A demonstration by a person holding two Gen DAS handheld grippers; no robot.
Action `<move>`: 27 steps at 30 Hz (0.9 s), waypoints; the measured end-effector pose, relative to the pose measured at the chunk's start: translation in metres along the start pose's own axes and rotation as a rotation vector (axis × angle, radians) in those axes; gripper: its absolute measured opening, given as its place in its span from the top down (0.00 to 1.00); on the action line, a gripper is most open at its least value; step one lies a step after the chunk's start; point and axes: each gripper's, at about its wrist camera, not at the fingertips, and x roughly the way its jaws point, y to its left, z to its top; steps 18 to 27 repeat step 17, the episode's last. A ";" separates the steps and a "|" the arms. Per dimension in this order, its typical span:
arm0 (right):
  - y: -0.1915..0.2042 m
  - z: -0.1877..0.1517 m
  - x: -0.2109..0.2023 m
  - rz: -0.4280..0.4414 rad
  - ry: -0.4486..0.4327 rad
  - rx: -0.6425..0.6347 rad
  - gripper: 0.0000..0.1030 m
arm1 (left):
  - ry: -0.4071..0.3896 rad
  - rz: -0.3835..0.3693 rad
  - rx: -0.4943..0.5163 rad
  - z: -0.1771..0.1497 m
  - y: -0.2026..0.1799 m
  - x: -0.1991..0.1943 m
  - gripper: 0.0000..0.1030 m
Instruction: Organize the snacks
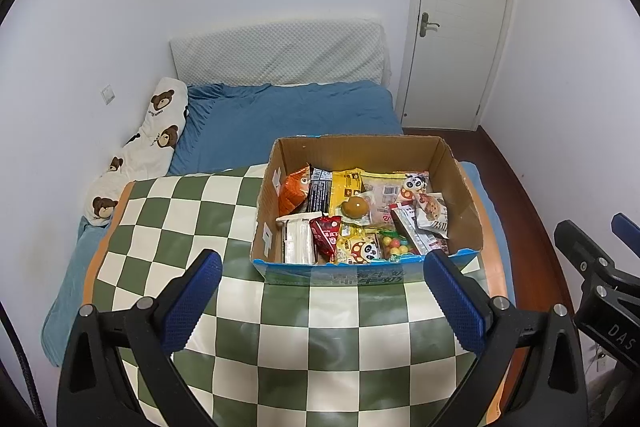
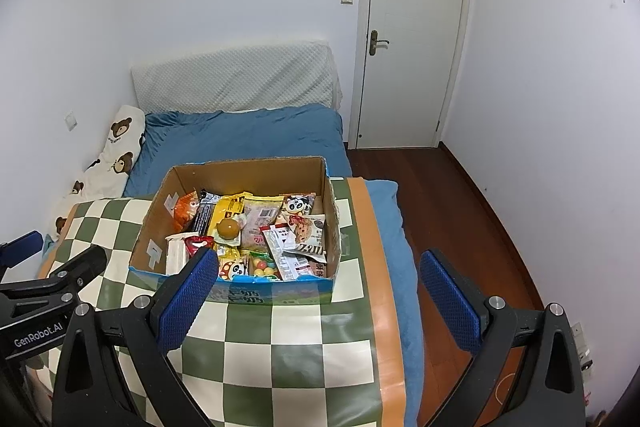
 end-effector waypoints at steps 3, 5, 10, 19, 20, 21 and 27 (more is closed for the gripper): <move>0.000 0.001 -0.002 0.002 -0.001 0.000 0.00 | 0.003 0.000 0.000 0.000 0.000 0.000 0.00; 0.000 0.001 -0.002 0.004 0.001 -0.001 0.00 | 0.001 0.001 0.001 0.000 0.000 -0.001 0.00; 0.000 0.000 -0.002 0.007 0.002 0.000 0.00 | -0.001 0.006 0.005 0.000 0.000 -0.003 0.00; 0.001 0.001 -0.002 0.007 0.001 0.001 0.00 | -0.013 0.001 0.003 -0.001 0.001 -0.006 0.00; 0.001 0.001 -0.002 0.007 0.001 0.001 0.00 | -0.013 0.001 0.003 -0.001 0.001 -0.006 0.00; 0.001 0.001 -0.002 0.007 0.001 0.001 0.00 | -0.013 0.001 0.003 -0.001 0.001 -0.006 0.00; 0.001 0.001 -0.002 0.007 0.001 0.001 0.00 | -0.013 0.001 0.003 -0.001 0.001 -0.006 0.00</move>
